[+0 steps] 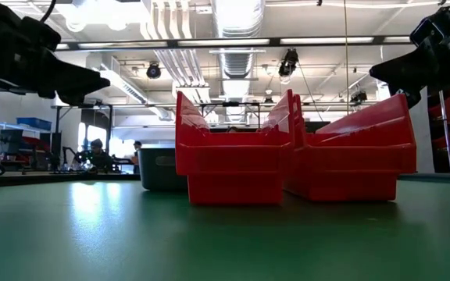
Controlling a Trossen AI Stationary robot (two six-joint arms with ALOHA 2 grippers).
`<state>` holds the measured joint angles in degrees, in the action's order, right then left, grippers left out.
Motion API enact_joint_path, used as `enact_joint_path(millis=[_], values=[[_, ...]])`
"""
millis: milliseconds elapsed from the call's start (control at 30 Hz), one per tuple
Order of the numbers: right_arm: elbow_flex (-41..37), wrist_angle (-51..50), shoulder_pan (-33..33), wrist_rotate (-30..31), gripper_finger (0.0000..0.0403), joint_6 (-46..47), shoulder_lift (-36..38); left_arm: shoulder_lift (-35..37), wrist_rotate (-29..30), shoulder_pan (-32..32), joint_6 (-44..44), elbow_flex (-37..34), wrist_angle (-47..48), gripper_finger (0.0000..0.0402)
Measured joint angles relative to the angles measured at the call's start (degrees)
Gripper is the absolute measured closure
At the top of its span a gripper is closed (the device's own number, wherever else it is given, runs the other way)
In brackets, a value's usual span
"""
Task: Sort batteries
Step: Return to Home Position
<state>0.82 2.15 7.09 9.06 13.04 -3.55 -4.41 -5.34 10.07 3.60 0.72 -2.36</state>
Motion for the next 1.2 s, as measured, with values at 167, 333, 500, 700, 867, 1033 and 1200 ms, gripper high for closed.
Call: enact_joint_path(millis=[167,333,500,700,867,1033,1200], values=[[0.00,0.02,0.00,0.00,0.0393,0.00,0.00,-1.10,0.00,0.00,-0.04,0.01,-0.07,0.0258],[-0.02,0.04,0.00,0.00,0.0393,0.02,0.00,-2.01,0.00,0.00,-0.04,0.05,-0.07,0.0258],[-0.02,0.04,0.00,0.02,0.0393,0.02,0.00,-2.69,0.02,0.00,-0.04,0.10,-0.12,0.0258],[-0.02,0.04,0.00,0.02,0.0393,0.00,0.00,-3.37,0.04,0.00,-0.07,0.10,-0.14,0.0258],[-0.02,0.04,0.00,0.02,0.0393,0.02,0.00,-3.93,0.04,0.00,-0.07,0.10,-0.14,0.0258],[-0.02,0.07,0.00,0.02,0.0393,0.02,0.00,-4.47,0.07,0.00,-0.07,0.10,-0.16,0.0258],[-0.02,0.07,0.00,0.02,0.0393,0.01,0.00,-4.98,0.07,0.00,-0.07,0.10,-0.16,0.0258]])
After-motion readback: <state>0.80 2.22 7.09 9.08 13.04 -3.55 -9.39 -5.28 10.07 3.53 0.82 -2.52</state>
